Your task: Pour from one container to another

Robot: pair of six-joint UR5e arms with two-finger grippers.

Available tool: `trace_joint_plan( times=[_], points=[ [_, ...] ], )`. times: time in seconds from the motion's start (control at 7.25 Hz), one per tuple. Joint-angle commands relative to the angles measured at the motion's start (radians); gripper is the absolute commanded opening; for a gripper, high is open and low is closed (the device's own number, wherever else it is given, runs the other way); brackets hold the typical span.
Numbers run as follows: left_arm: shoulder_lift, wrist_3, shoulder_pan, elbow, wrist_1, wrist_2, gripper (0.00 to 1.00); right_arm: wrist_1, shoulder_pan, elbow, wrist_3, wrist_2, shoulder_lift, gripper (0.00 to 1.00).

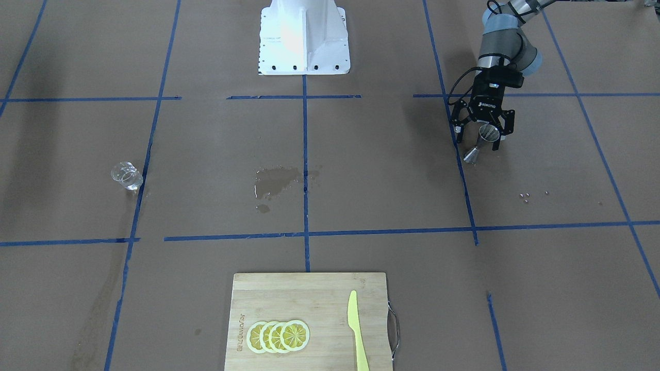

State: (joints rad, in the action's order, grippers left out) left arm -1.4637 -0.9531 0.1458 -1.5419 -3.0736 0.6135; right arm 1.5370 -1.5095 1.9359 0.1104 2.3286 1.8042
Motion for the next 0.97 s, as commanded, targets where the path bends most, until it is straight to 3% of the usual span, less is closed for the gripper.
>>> trace_joint_plan(
  times=[0.0,0.14,0.83],
  points=[
    [-0.001,-0.024,0.000,0.006,-0.002,0.000,0.75,0.000,0.000,0.000,0.000,0.000,0.000,1.00],
    [-0.001,-0.032,-0.002,0.009,-0.004,0.000,0.48,0.000,0.000,0.000,0.000,0.000,0.000,1.00],
    [0.000,-0.042,-0.002,0.016,-0.010,-0.001,0.46,0.000,0.000,0.000,0.000,-0.002,-0.003,1.00]
  ],
)
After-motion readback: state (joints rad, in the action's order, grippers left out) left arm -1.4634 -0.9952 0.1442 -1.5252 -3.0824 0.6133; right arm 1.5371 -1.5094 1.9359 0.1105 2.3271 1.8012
